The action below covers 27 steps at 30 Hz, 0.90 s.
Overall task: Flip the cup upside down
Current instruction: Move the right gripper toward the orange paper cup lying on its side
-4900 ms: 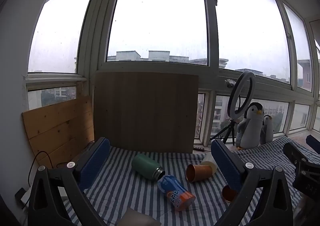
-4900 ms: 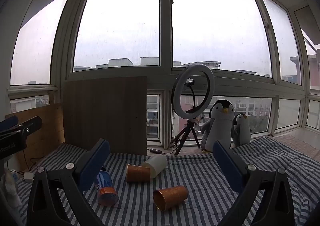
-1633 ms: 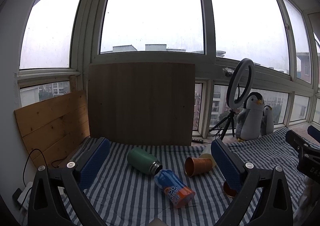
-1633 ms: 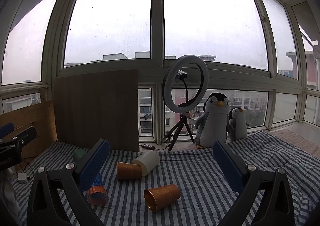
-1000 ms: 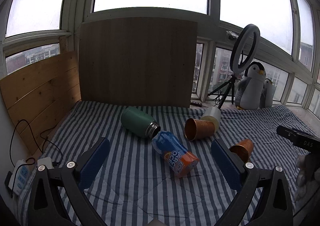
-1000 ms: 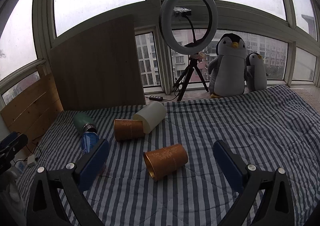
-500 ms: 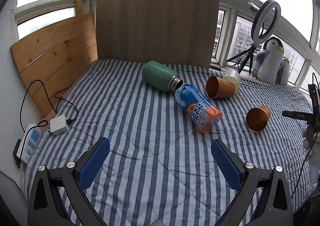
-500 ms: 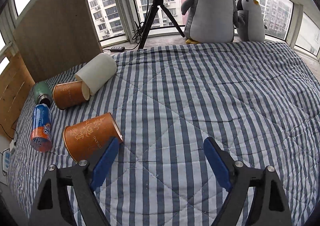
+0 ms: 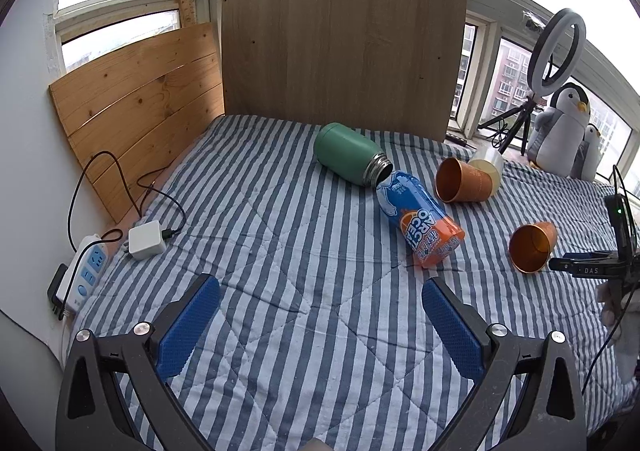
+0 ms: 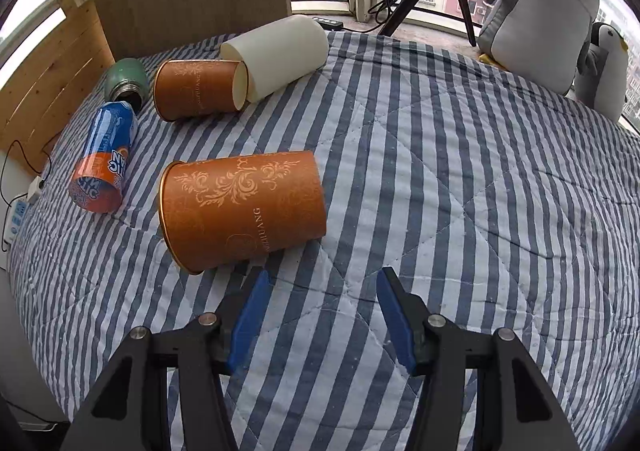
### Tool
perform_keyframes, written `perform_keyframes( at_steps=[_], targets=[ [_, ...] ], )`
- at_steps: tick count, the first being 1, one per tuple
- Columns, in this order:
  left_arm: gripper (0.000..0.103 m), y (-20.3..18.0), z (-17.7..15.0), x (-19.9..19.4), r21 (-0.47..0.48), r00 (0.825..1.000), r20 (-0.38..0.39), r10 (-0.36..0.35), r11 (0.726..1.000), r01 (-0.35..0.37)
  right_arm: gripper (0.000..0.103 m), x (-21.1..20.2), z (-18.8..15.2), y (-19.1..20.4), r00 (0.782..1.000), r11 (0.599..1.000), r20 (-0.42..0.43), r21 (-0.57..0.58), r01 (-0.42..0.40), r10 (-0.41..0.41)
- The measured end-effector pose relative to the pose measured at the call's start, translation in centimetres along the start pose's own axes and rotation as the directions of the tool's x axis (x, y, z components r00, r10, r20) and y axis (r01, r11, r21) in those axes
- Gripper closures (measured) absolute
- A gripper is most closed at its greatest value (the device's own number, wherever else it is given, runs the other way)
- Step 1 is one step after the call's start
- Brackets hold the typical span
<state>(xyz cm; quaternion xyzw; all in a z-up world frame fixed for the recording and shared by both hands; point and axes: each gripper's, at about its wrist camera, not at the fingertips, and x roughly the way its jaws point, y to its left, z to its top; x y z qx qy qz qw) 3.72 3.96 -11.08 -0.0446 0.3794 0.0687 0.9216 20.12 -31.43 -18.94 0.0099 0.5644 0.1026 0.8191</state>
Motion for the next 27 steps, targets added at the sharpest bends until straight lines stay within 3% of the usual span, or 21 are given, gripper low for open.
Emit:
perform_keyframes(
  at_steps=[10, 18, 22, 27],
  targets=[
    [0.001, 1.6, 0.3, 0.2, -0.045, 1.0, 0.014, 0.021, 0.999, -0.02, 0.051, 2.0, 1.9, 4.1, 0.998, 0.996, -0.017, -0.071, -0.06, 0.059],
    [0.001, 0.4, -1.0, 2.4, -0.043, 0.998, -0.062, -0.012, 0.999, 0.01, 0.05, 0.5, 3.0, 6.2, 0.988, 0.975, -0.028, -0.162, -0.153, 0.15],
    [0.001, -0.7, -1.6, 2.8, -0.028, 0.997, -0.071, -0.018, 0.999, 0.016, 0.048, -1.9, 2.9, 4.1, 0.987, 0.973, 0.0, -0.166, -0.158, 0.16],
    [0.001, -1.6, -2.1, 3.2, -0.033, 0.997, -0.078, -0.015, 0.999, 0.012, 0.048, -3.9, 5.3, -2.0, 0.985, 0.987, 0.07, -0.041, -0.155, 0.158]
  ],
)
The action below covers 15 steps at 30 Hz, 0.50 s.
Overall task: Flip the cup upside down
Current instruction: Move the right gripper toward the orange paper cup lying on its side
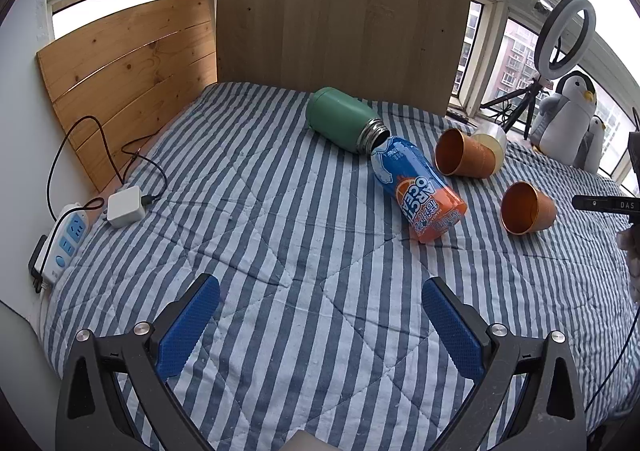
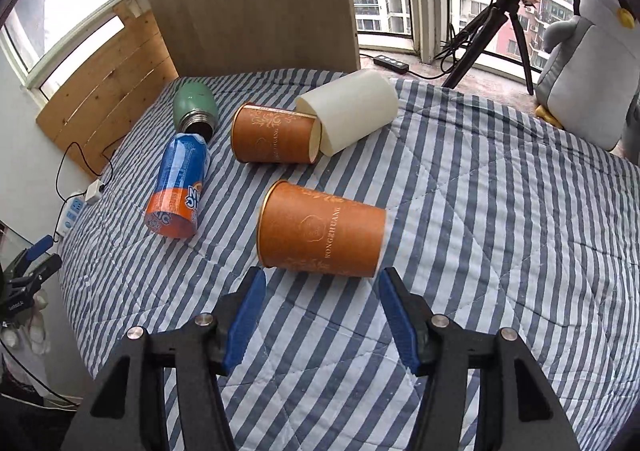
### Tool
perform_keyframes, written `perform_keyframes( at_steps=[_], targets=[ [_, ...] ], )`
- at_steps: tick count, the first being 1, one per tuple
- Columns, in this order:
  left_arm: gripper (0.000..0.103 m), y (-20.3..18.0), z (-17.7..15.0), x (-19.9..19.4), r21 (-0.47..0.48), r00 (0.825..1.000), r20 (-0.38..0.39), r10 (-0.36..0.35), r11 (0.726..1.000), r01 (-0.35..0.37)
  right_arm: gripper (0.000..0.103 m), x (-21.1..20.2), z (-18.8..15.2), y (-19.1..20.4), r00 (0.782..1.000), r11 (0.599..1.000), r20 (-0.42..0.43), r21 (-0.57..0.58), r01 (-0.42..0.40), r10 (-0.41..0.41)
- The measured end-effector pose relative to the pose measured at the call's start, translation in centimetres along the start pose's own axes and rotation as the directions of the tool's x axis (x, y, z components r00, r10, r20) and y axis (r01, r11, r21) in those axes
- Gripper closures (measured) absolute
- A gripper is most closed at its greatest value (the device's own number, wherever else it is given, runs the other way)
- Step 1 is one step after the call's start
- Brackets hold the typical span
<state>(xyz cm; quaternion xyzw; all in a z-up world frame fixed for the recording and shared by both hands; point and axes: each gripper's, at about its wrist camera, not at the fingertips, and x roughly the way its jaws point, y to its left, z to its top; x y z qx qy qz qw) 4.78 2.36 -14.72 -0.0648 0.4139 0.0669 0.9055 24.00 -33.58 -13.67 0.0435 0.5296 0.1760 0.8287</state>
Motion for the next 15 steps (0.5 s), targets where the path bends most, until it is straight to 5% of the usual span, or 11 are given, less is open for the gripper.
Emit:
perform_keyframes(
  at_steps=[4, 15],
  targets=[
    [0.001, -0.4, -0.7, 0.1, -0.013, 1.0, -0.014, 0.002, 1.0, -0.002, 0.048, 1.5, 3.2, -3.4, 0.998, 0.997, -0.024, 0.045, 0.064, -0.063],
    [0.001, 0.4, -2.3, -1.0, -0.043, 0.999, -0.024, 0.038, 0.998, -0.039, 0.048, 10.3, 5.6, -4.9, 0.969, 0.991, -0.23, 0.122, -0.062, 0.089]
  ],
)
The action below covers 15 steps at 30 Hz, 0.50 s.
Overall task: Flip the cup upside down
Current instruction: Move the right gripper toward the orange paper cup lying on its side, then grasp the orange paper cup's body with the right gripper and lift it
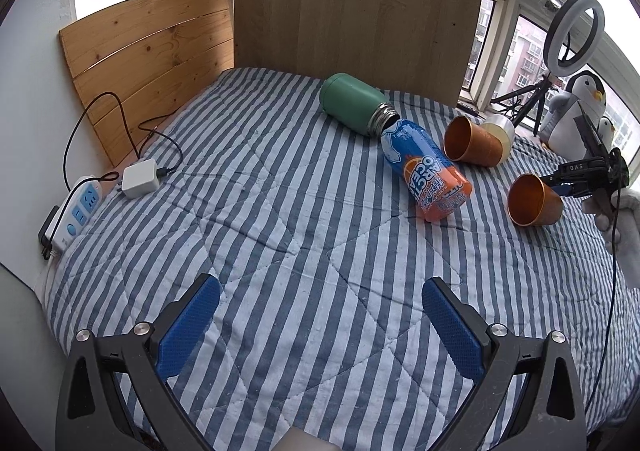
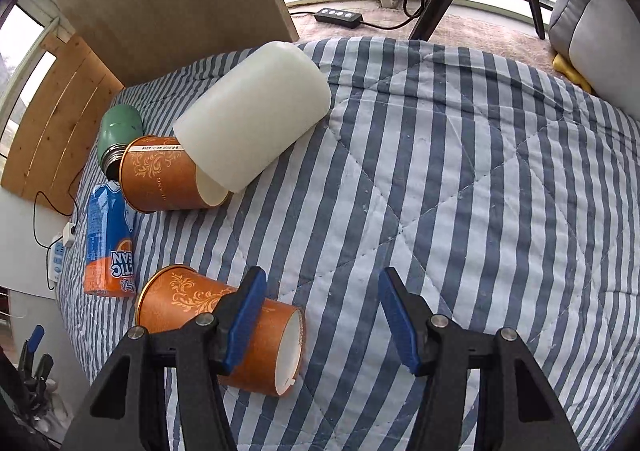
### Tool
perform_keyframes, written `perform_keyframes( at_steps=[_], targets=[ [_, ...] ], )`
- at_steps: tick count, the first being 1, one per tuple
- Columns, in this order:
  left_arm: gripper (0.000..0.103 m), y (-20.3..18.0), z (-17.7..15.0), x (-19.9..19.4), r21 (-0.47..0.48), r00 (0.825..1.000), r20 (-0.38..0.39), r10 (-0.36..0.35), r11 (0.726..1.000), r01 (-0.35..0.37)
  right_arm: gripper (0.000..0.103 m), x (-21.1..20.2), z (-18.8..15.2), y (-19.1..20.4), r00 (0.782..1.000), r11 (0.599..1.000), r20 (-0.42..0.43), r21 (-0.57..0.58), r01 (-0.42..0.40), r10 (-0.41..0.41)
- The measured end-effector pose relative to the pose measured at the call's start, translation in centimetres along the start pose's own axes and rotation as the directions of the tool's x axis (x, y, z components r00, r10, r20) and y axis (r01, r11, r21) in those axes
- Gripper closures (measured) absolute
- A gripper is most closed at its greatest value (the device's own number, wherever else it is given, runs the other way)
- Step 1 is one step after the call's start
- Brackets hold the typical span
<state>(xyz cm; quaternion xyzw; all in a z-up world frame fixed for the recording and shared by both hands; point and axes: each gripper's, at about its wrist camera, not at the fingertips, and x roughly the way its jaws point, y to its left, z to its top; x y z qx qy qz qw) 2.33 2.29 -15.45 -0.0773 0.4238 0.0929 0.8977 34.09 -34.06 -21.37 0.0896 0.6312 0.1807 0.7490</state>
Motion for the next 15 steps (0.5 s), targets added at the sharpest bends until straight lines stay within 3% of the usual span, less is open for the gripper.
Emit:
perform_keyframes(
  at_steps=[2, 8, 15],
  targets=[
    [0.001, 0.3, -0.1, 0.0, -0.006, 1.0, -0.001, -0.003, 1.0, 0.003, 0.048, 0.4, -0.7, 0.0, 0.998, 0.998, -0.031, 0.032, -0.047, 0.048],
    [0.001, 0.0, 0.5, 0.5, 0.007, 0.999, -0.003, -0.044, 0.999, 0.044, 0.048, 0.6, -4.8, 0.3, 0.994, 0.987, -0.071, 0.144, -0.075, 0.086],
    [0.001, -1.3, 2.2, 1.0, 0.068, 0.995, 0.004, -0.095, 0.993, 0.095, 0.048, -0.5, -9.2, 1.6, 0.995, 0.974, -0.039, 0.211, -0.087, 0.097]
  ],
)
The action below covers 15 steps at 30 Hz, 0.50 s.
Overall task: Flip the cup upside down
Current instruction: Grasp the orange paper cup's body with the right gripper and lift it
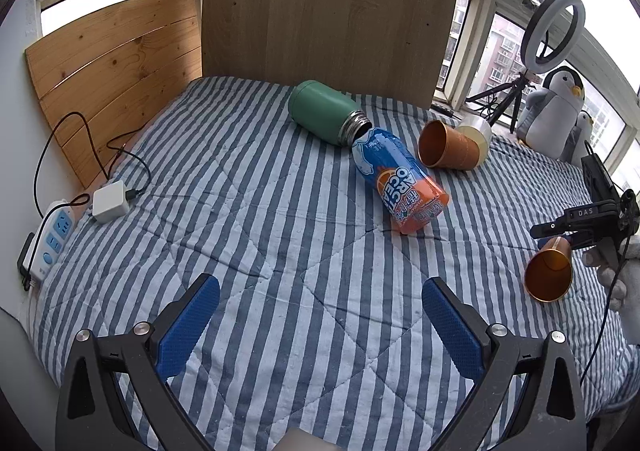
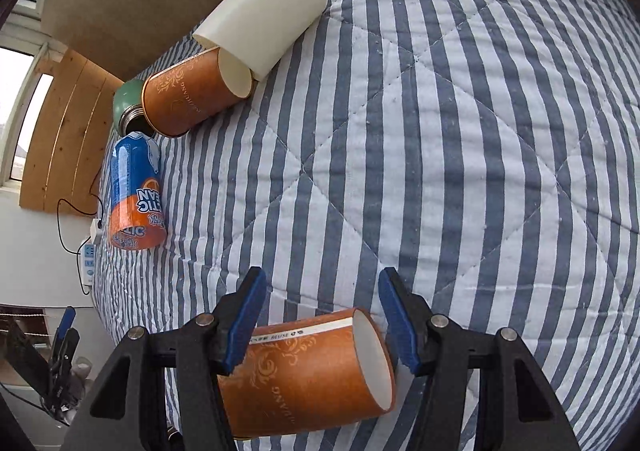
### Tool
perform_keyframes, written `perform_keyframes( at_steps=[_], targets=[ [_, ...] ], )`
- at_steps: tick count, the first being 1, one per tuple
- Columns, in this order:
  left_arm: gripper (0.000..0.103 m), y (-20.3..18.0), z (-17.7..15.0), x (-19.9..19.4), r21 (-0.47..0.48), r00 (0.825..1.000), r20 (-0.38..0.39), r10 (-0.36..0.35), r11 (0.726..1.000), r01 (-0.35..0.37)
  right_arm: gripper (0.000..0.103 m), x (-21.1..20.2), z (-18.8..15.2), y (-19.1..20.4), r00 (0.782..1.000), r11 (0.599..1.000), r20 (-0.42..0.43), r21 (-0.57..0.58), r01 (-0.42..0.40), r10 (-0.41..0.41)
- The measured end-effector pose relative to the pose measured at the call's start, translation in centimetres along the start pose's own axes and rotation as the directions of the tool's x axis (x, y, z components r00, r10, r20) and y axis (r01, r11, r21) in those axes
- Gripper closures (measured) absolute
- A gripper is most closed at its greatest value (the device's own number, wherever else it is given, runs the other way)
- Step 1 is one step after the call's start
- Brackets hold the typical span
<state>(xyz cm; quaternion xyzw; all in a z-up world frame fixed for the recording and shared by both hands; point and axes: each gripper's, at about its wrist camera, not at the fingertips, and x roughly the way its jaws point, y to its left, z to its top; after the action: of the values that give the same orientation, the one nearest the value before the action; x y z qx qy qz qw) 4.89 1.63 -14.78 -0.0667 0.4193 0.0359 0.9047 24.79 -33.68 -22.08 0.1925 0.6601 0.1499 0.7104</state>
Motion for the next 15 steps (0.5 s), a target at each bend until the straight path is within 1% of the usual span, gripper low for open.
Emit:
perform_keyframes(
  at_steps=[1, 2, 5, 6, 8, 10, 12, 13, 15],
  targets=[
    [0.001, -0.3, 0.3, 0.0, 0.011, 1.0, 0.003, -0.008, 1.0, 0.008, 0.048, -0.6, -0.4, 0.1, 0.999, 1.0, 0.028, 0.006, 0.022, -0.022],
    [0.001, -0.6, 0.5, 0.1, 0.023, 1.0, 0.005, -0.018, 1.0, 0.018, 0.048, -1.7, -0.9, -0.1, 0.997, 0.999, 0.073, 0.02, 0.035, -0.037],
    [0.001, -1.7, 1.3, 0.2, 0.065, 0.999, 0.011, -0.045, 0.997, 0.044, 0.048, -5.8, -3.3, -1.9, 0.975, 0.99, 0.209, 0.135, 0.044, -0.072],
    [0.001, -2.2, 1.5, 0.3, 0.08, 0.998, 0.007, -0.06, 0.995, 0.059, 0.048, -7.1, -4.4, -2.6, 0.966, 0.983, 0.244, 0.177, 0.038, -0.082],
    [0.001, -3.3, 2.3, 0.7, 0.116, 0.996, -0.001, -0.089, 0.989, 0.088, 0.046, -8.6, -6.7, -3.6, 0.958, 0.974, 0.281, 0.225, -0.01, -0.056],
    [0.001, -4.7, 3.2, 1.1, 0.154, 0.994, -0.001, -0.112, 0.982, 0.111, 0.042, -9.0, -8.6, -4.5, 0.961, 0.955, 0.276, 0.291, -0.054, -0.03],
    [0.001, -6.1, 4.1, 1.2, 0.193, 0.99, -0.001, -0.14, 0.972, 0.137, 0.04, -8.1, -9.6, -5.2, 0.971, 0.939, 0.236, 0.326, -0.111, 0.033],
    [0.001, -6.9, 4.4, 1.3, 0.213, 0.989, 0.002, -0.15, 0.966, 0.146, 0.04, -7.5, -9.8, -5.6, 0.972, 0.926, 0.223, 0.346, -0.149, 0.072],
    [0.001, -8.1, 4.8, 1.2, 0.24, 0.987, 0.008, -0.162, 0.958, 0.155, 0.04, -6.2, -9.7, -6.2, 0.967, 0.9, 0.218, 0.383, -0.209, 0.131]
  ],
)
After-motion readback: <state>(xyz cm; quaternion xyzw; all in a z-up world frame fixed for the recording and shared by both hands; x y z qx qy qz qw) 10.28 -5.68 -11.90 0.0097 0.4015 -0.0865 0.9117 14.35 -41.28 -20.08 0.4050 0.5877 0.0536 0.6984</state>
